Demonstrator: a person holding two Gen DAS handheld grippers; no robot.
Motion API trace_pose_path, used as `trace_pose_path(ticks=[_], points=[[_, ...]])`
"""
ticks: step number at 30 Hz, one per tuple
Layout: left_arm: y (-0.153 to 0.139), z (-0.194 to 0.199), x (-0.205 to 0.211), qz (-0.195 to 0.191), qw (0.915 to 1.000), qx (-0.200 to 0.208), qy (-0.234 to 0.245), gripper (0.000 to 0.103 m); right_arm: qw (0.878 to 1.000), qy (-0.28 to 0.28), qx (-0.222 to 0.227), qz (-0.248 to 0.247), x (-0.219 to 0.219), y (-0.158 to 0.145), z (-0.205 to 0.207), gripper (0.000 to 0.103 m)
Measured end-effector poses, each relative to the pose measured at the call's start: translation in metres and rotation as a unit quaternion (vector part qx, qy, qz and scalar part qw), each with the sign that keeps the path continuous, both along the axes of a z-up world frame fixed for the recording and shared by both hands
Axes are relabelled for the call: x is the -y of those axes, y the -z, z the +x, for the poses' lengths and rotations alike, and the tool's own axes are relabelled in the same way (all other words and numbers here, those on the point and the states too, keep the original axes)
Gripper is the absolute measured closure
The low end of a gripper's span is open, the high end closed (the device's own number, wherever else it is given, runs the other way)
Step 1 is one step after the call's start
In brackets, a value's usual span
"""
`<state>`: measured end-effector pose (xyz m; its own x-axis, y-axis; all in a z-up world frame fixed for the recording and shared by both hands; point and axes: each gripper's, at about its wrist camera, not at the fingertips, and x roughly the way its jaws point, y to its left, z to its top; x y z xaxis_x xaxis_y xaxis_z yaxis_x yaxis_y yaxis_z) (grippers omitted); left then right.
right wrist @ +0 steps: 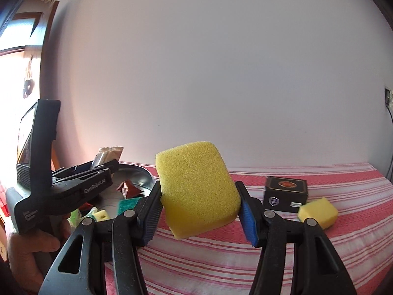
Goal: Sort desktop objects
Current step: 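Carry both items over the silver tin and open both tools to drop them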
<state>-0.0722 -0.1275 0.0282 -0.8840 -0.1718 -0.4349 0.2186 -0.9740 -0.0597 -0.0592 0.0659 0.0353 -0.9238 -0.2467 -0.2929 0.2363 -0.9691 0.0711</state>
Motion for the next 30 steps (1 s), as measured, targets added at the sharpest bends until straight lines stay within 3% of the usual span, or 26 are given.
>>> trace_pose_path(ticks=[6, 12, 16, 26, 30], points=[[0.001, 0.002, 0.049, 0.003, 0.9964, 0.01, -0.084, 0.066, 0.999, -0.047, -0.016, -0.008, 0.05, -0.01, -0.006, 0.044], [0.014, 0.004, 0.092, 0.037, 0.9891, 0.041, -0.136, 0.066, 0.998, -0.063, -0.006, -0.021, 0.09, -0.015, -0.029, 0.044], [0.021, 0.002, 0.104, 0.046, 0.9853, 0.055, -0.155, 0.066, 0.997, -0.07, 0.004, -0.038, 0.108, -0.015, -0.041, 0.044], [0.025, 0.002, 0.1, 0.025, 0.9833, 0.07, -0.166, 0.066, 0.998, -0.059, 0.013, 0.007, 0.125, 0.013, -0.05, 0.044], [0.026, 0.002, 0.101, 0.021, 0.9829, 0.072, -0.168, 0.066, 0.998, -0.06, 0.019, 0.004, 0.125, 0.014, -0.05, 0.044]])
